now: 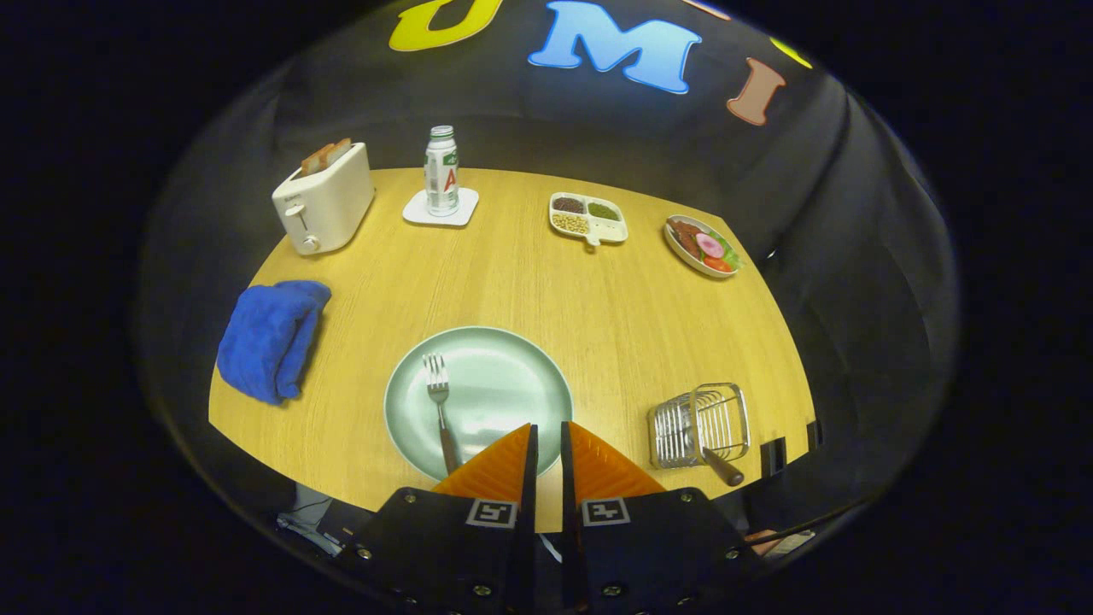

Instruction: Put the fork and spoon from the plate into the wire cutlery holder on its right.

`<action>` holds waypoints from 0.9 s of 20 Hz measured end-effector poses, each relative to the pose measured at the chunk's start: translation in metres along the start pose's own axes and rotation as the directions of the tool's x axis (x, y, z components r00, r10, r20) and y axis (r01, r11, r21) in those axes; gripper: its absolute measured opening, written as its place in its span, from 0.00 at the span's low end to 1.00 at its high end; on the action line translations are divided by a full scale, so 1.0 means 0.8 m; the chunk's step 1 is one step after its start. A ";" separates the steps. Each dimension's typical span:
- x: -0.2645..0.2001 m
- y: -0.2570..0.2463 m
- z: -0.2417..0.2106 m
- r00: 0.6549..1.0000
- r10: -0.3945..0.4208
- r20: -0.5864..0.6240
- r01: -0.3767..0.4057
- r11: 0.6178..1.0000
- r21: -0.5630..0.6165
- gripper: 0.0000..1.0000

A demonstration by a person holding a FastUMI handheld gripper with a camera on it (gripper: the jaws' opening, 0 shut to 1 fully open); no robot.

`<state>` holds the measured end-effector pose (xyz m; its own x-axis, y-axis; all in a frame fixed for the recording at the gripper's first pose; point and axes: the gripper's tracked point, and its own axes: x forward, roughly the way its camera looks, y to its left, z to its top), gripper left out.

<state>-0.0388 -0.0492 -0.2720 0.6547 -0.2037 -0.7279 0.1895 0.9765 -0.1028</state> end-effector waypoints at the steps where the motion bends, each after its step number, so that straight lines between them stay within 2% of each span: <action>1: 0.003 0.010 -0.002 1.000 0.017 -0.005 -0.017 1.000 -0.010 0.14; 3: 0.010 0.025 -0.008 0.999 0.045 -0.019 -0.046 0.998 -0.034 0.20; 4: 0.014 0.032 -0.011 0.998 0.056 -0.024 -0.057 0.997 -0.046 0.20; 5: 0.018 0.038 -0.014 0.997 0.062 -0.035 -0.064 0.996 -0.056 0.28; 18: 0.087 0.091 -0.051 0.973 0.168 -0.159 -0.176 0.984 -0.036 0.28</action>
<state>-0.0093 0.0109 -0.3575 0.5526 -0.0232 -0.8331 0.0449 0.9990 0.0019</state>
